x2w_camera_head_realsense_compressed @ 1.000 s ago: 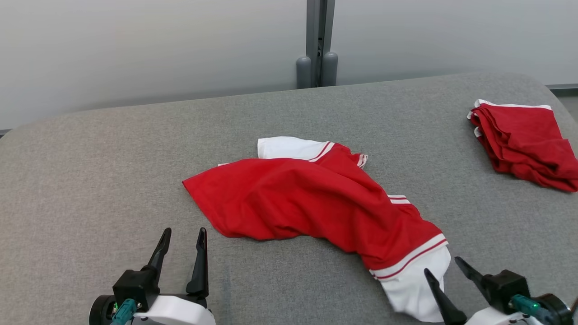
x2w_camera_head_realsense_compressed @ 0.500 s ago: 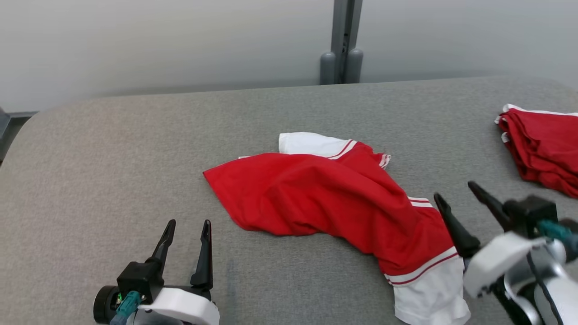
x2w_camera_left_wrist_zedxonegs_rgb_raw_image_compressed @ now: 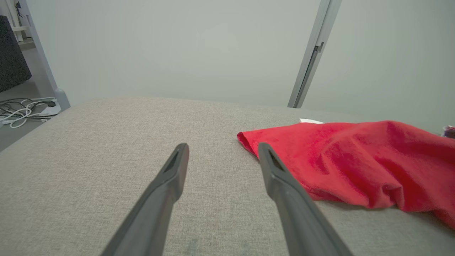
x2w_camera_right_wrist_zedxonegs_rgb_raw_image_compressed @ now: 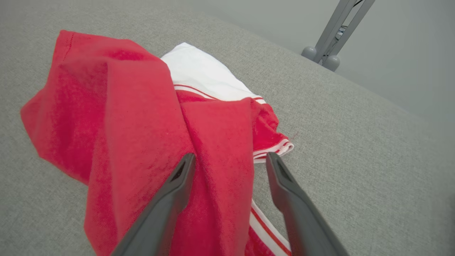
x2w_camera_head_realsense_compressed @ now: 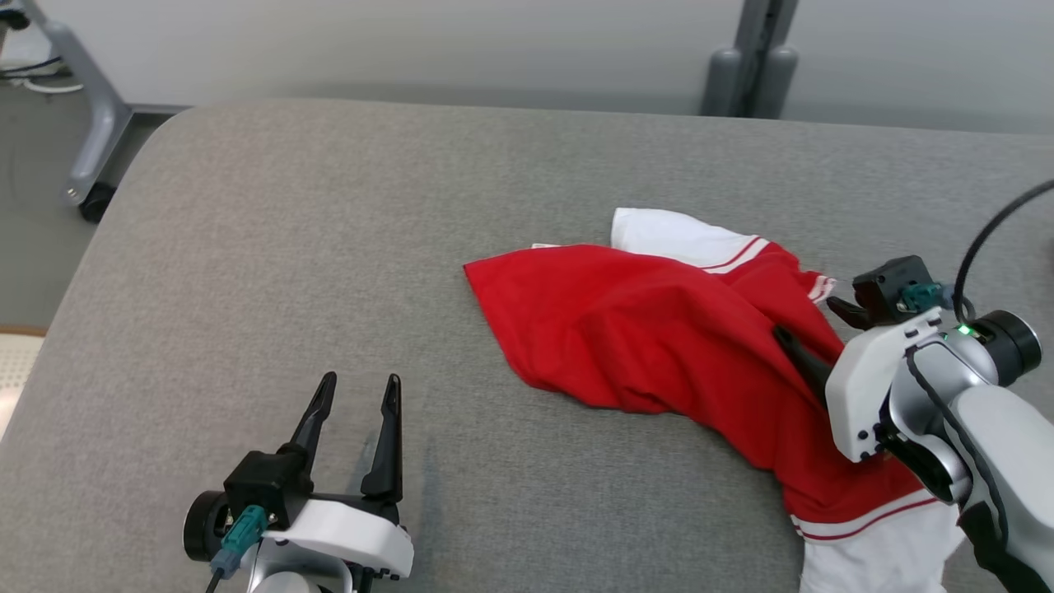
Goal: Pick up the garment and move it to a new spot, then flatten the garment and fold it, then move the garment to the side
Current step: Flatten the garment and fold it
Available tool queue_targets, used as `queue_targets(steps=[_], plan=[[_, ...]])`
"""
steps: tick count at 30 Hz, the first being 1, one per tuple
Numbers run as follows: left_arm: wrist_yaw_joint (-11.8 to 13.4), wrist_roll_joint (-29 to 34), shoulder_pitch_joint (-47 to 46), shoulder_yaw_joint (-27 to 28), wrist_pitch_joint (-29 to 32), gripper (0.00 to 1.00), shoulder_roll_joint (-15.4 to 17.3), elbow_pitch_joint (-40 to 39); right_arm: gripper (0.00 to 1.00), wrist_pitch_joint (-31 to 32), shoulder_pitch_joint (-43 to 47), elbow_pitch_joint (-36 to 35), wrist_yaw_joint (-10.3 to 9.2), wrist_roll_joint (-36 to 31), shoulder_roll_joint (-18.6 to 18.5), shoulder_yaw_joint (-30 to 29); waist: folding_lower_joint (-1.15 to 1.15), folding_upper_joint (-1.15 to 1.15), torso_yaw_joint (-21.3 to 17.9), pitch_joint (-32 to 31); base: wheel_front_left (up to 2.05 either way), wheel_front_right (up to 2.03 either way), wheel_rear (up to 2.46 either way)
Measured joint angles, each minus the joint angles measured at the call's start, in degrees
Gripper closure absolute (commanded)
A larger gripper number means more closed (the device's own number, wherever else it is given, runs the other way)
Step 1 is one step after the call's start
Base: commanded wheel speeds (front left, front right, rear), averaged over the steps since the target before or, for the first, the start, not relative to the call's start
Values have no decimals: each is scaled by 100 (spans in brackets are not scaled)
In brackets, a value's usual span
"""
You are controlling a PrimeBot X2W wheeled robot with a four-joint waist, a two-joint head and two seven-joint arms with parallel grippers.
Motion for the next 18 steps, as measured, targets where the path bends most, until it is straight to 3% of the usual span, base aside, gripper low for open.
queue_targets(steps=[4,5,7,9,11,18], plan=[[32,-43,-58,-35,0,0,1,-7,0,233,-433,425,1,355,-113,487,0,0,219,109,0,0,0],[37,-53,-63,-41,0,0,1,-8,6,292,-547,548,1,425,-131,570,0,0,265,134,0,0,0],[43,-86,-71,-68,0,0,-2,-13,51,452,-705,823,0,701,-119,659,0,0,347,174,0,0,0],[48,-96,-87,-94,0,0,0,-15,65,525,-831,1056,0,884,-83,748,0,0,420,209,0,0,0],[49,-119,-115,-116,0,0,-2,-21,100,517,-1007,1305,1,981,-85,808,0,0,488,247,0,0,0],[68,-140,-183,-133,0,0,-2,-45,100,-67,-1689,2185,1,1113,-66,573,0,0,606,392,0,0,0]])
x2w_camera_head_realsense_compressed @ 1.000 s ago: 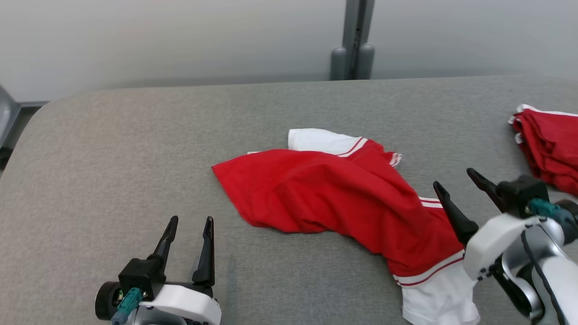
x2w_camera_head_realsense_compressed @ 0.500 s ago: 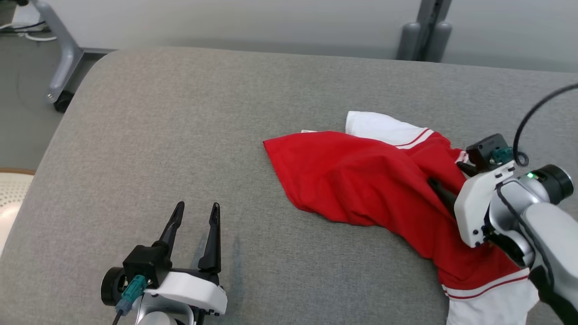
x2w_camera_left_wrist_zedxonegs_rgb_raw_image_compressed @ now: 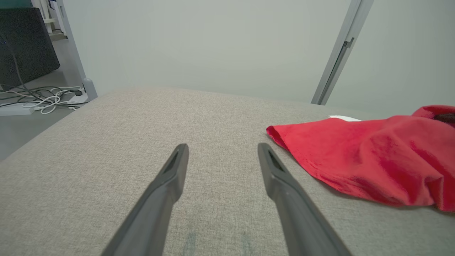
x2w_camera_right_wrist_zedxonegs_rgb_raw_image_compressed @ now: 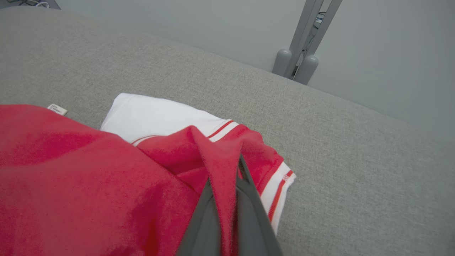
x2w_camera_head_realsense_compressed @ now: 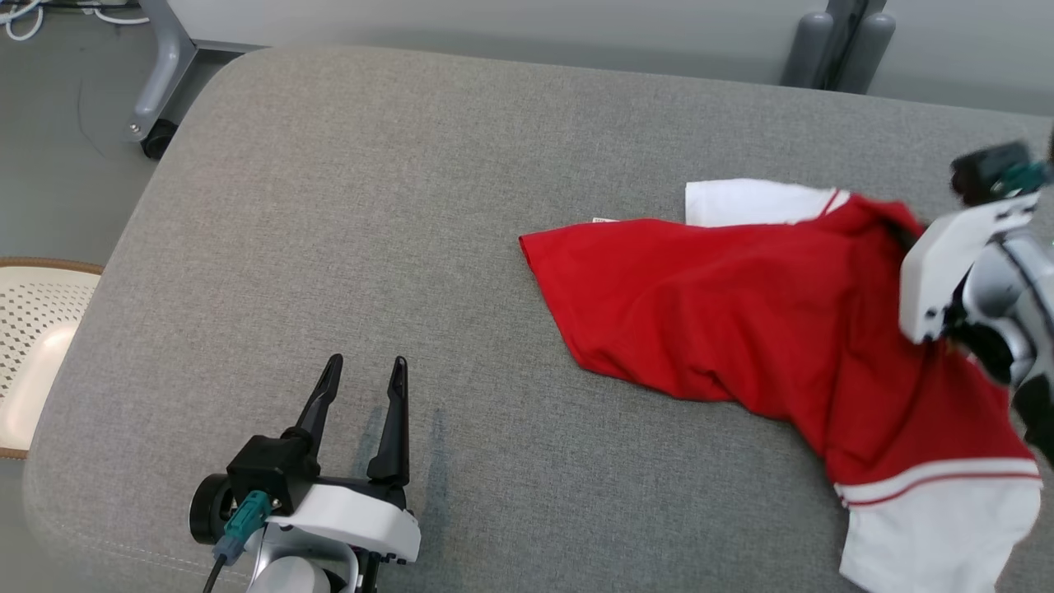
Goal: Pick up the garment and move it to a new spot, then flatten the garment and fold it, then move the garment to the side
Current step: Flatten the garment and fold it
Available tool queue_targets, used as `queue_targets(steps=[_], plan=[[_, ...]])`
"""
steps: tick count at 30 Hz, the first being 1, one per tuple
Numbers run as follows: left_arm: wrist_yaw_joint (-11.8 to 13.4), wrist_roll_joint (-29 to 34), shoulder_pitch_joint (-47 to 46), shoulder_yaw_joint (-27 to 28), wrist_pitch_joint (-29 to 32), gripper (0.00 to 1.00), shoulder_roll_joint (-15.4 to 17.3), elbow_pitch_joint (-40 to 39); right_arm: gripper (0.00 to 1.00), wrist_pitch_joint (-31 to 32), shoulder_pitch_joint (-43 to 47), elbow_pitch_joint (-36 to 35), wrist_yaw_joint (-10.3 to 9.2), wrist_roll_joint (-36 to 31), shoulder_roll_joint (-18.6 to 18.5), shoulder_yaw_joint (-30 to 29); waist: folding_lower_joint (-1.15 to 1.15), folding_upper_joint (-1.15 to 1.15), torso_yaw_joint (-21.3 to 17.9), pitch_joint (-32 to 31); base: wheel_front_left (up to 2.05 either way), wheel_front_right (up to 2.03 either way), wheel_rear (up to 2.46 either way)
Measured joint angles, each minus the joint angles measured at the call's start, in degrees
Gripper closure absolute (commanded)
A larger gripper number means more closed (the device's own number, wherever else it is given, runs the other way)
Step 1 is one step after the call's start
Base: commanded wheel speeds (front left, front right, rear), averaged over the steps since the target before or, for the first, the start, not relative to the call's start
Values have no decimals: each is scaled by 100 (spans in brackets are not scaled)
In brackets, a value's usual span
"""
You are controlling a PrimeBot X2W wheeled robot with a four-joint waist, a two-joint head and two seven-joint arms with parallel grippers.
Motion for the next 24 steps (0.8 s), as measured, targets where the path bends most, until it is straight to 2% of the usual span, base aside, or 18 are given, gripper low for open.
queue_targets(steps=[11,20,21,22,23,24], plan=[[14,-10,-120,-123,0,0,1,-29,100,-988,-1295,1368,0,-491,-219,-599,0,0,35,246,0,0,0],[-5,-3,-161,-250,0,0,0,-7,100,-1483,-1785,2349,0,-883,-359,-936,0,0,94,419,0,0,0],[-13,7,-167,-260,0,0,1,-3,83,-1610,-1812,2393,0,-900,-342,-985,0,0,94,435,0,0,0],[-21,9,-179,-276,0,0,1,2,59,-1740,-1856,2447,0,-932,-331,-1031,0,0,94,451,0,0,0],[-22,13,-197,-283,0,0,1,9,20,-1853,-1898,2483,-1,-970,-313,-1054,0,0,88,458,0,0,0],[-29,26,-219,-289,0,0,1,14,0,-1963,-1909,2502,-1,-1007,-276,-1062,0,0,75,459,0,0,0]])
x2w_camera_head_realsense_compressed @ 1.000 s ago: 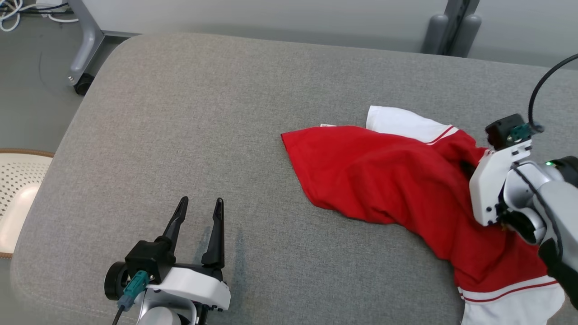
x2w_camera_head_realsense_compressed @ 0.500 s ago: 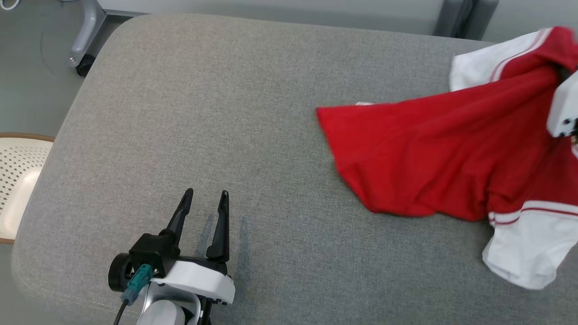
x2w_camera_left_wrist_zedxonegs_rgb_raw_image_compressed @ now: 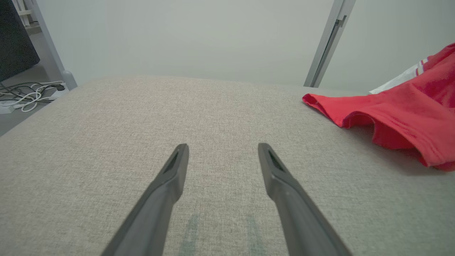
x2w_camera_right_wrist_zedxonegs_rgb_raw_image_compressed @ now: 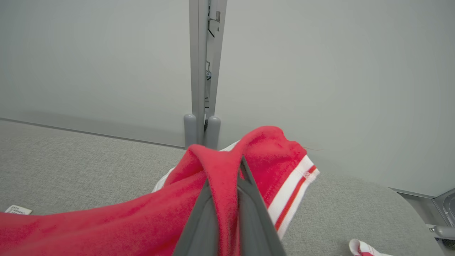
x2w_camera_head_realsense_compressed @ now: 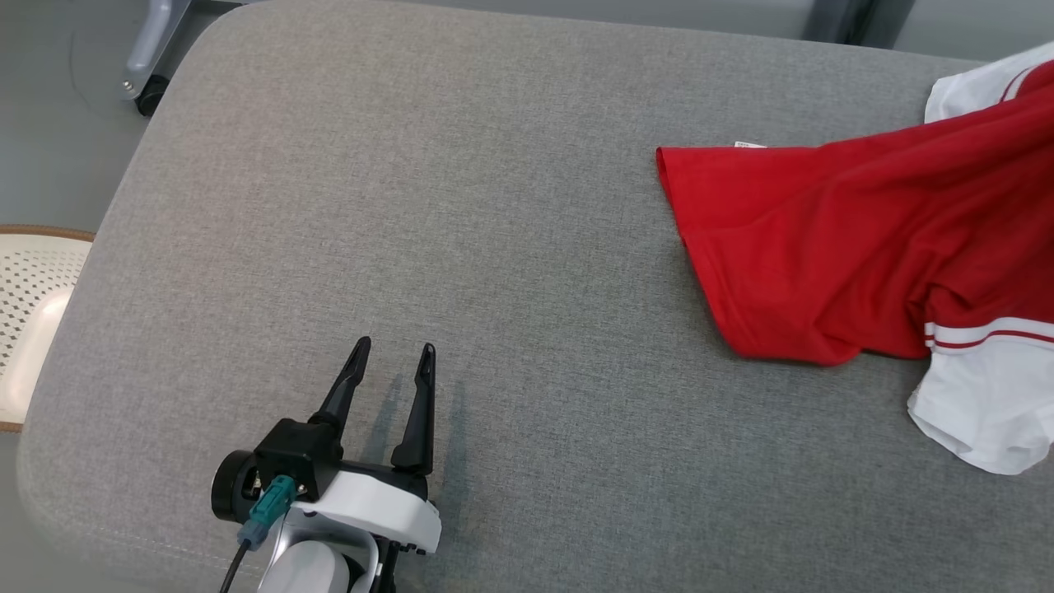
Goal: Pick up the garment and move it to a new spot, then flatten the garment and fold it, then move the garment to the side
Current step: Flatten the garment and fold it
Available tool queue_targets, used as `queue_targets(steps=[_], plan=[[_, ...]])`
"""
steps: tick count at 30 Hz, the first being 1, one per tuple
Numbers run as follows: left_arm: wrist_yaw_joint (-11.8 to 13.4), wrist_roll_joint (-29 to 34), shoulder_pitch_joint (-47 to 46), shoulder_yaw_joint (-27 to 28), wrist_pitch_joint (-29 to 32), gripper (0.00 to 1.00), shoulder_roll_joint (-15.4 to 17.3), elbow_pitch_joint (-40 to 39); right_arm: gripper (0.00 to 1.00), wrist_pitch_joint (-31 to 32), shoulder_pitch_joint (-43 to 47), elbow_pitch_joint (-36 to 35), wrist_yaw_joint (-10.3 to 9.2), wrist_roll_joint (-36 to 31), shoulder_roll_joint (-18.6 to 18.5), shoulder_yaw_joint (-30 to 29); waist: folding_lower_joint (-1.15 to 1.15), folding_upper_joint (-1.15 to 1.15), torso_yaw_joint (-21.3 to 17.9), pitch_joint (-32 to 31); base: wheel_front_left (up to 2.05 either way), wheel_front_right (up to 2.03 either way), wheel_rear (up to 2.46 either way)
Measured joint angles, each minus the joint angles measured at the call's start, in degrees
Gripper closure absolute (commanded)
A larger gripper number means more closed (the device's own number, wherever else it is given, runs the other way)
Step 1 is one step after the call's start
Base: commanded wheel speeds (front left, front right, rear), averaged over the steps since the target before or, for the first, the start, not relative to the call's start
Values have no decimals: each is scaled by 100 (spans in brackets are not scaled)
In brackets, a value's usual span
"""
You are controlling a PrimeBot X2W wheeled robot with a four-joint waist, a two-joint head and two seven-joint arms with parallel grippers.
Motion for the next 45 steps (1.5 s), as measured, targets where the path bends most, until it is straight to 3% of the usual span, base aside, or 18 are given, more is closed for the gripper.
queue_targets(steps=[6,11,18,21,25,31,39,45], plan=[[-45,92,1,-26,0,0,0,74,0,-478,49,21,0,-172,407,163,0,0,-216,-123,0,0,0],[-68,159,78,16,0,0,-2,111,0,-660,438,-357,1,36,626,393,0,0,-448,-334,0,0,0],[-101,252,287,98,0,0,-2,180,0,-929,1326,-1196,1,477,531,543,0,0,-805,-767,0,0,0],[-101,288,387,170,-1,0,0,197,0,-947,1748,-1798,0,525,458,162,0,0,-983,-950,0,0,0],[-137,334,483,226,0,0,0,230,0,-955,2580,-2972,0,77,506,-760,0,0,-1249,-1158,0,0,0],[-147,335,597,247,0,0,-1,253,0,-956,4211,-4401,0,-756,1196,-1906,0,0,-1611,-1429,0,0,0],[-151,331,655,246,-1,0,-2,292,0,-956,5338,-5382,0,-1261,1764,-2492,0,0,-1865,-1608,0,0,0],[-227,289,637,88,-1,0,-4,553,0,-902,5858,-5818,0,-1427,2103,-2610,0,0,-1980,-1632,0,0,0]])
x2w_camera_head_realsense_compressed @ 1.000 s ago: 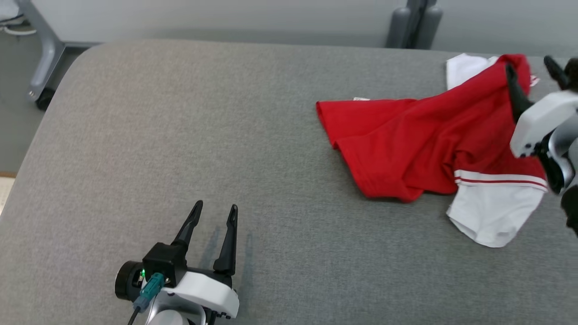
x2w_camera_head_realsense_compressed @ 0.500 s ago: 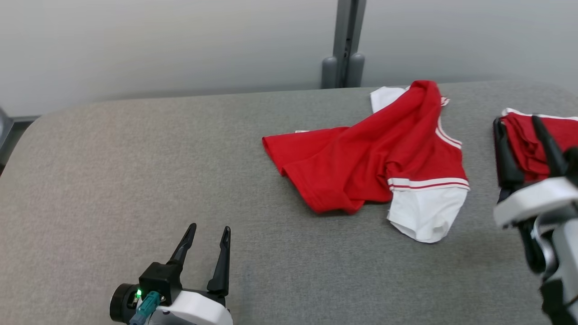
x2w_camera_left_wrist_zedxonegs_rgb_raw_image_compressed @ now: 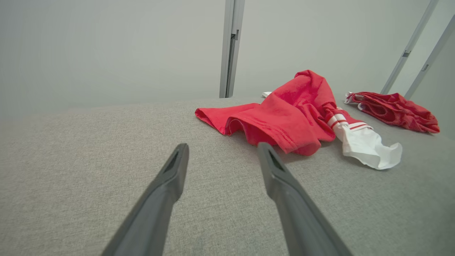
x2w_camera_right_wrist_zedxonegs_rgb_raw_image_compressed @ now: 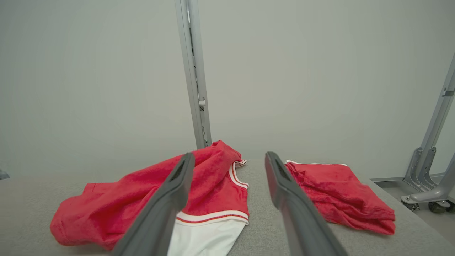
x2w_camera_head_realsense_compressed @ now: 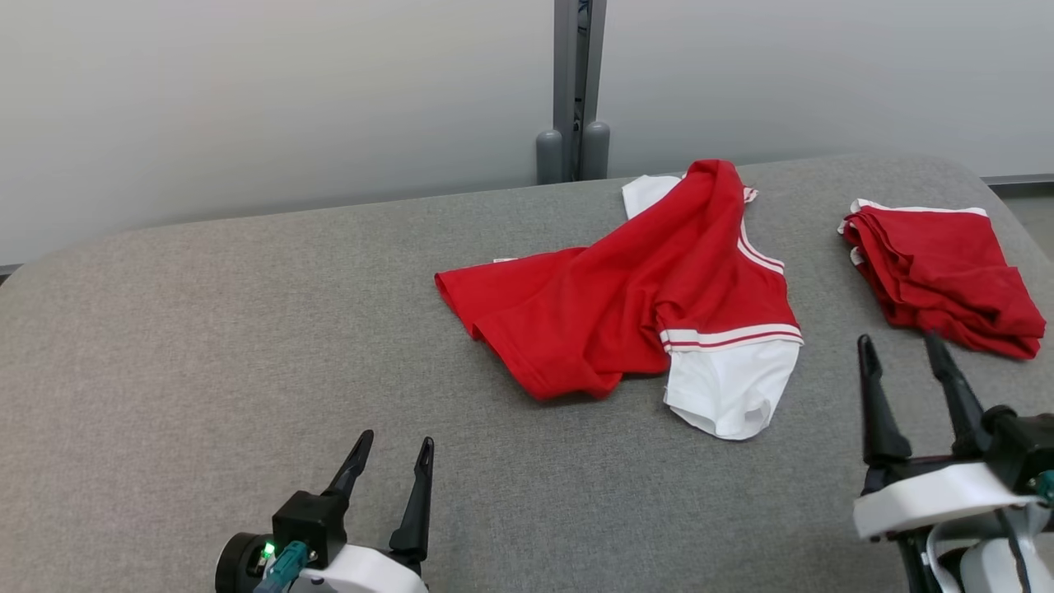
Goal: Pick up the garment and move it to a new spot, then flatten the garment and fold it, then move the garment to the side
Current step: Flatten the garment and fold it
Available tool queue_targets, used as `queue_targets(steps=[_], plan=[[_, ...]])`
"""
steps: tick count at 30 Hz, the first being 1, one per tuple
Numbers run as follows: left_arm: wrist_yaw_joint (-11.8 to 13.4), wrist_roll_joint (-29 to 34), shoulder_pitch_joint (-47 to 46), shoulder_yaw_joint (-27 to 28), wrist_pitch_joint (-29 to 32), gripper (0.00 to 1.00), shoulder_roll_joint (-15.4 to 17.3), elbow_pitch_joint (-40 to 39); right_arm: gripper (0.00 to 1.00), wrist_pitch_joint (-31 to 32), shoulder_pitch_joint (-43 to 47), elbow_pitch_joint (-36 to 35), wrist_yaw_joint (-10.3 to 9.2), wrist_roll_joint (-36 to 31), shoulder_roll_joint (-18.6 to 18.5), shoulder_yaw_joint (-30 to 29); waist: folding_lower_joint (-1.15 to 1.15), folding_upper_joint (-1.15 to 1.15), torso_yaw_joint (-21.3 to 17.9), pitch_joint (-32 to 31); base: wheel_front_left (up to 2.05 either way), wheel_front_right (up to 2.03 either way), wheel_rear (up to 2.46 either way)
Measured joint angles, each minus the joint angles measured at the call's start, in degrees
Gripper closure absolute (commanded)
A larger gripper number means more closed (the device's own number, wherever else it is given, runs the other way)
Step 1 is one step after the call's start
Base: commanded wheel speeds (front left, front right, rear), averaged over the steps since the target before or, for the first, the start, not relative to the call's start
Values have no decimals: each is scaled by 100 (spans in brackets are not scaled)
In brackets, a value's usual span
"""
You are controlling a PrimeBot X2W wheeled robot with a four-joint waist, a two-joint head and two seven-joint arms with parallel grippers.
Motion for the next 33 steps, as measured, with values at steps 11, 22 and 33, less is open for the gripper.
queue_targets(steps=[11,22,33], plan=[[-334,-396,-649,-439,1,0,3,1009,0,166,148,-280,0,-64,260,116,0,0,-188,202,0,0,0],[-700,-1110,-2003,-1349,93,0,1,2356,0,79,-69,-229,0,23,359,380,0,0,-592,669,0,0,0],[-805,-1993,-2737,-1907,34,0,-1,2948,0,11,-216,-134,0,49,380,403,0,0,-1044,1064,0,0,0]])
